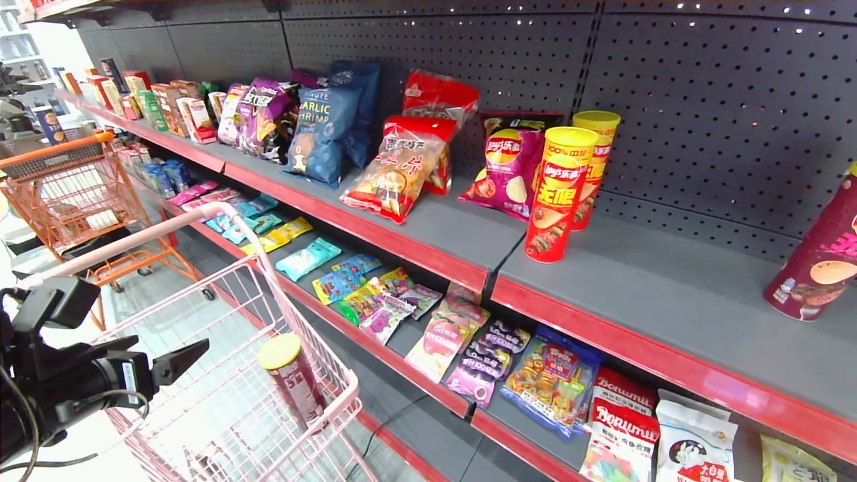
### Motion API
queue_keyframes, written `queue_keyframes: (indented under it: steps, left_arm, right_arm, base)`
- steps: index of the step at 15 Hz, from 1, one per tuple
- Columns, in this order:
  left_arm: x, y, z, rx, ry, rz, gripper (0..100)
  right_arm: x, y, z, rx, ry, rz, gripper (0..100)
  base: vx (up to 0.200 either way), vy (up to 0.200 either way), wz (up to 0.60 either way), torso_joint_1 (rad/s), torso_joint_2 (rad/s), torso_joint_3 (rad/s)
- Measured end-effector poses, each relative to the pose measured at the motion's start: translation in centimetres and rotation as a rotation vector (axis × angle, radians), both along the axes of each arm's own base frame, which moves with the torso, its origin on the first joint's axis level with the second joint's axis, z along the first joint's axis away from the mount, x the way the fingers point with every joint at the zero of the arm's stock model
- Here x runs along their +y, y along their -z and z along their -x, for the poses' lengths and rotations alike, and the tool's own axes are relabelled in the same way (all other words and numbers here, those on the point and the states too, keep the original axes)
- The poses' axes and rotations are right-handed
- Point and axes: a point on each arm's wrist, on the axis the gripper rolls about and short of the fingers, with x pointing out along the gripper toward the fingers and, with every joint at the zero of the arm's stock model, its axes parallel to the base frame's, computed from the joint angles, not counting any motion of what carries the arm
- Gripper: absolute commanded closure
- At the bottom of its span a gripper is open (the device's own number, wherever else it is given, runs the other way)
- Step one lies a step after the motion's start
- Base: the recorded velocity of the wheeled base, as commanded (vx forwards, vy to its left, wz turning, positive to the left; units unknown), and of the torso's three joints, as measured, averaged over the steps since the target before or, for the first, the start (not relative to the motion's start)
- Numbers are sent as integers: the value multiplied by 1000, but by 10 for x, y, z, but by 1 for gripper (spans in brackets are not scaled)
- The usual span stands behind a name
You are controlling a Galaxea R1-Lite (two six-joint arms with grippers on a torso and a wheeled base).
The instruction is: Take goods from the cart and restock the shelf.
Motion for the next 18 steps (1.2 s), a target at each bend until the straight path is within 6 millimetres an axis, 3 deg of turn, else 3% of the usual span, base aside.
queue_keyframes:
  steps: [18]
  left_arm:
    - [0, 14, 0, 69, -2, 12, 0]
  right_arm:
    - [0, 0, 0, -1, 0, 0, 0]
  base:
    - [0, 0, 0, -50, 129, 80]
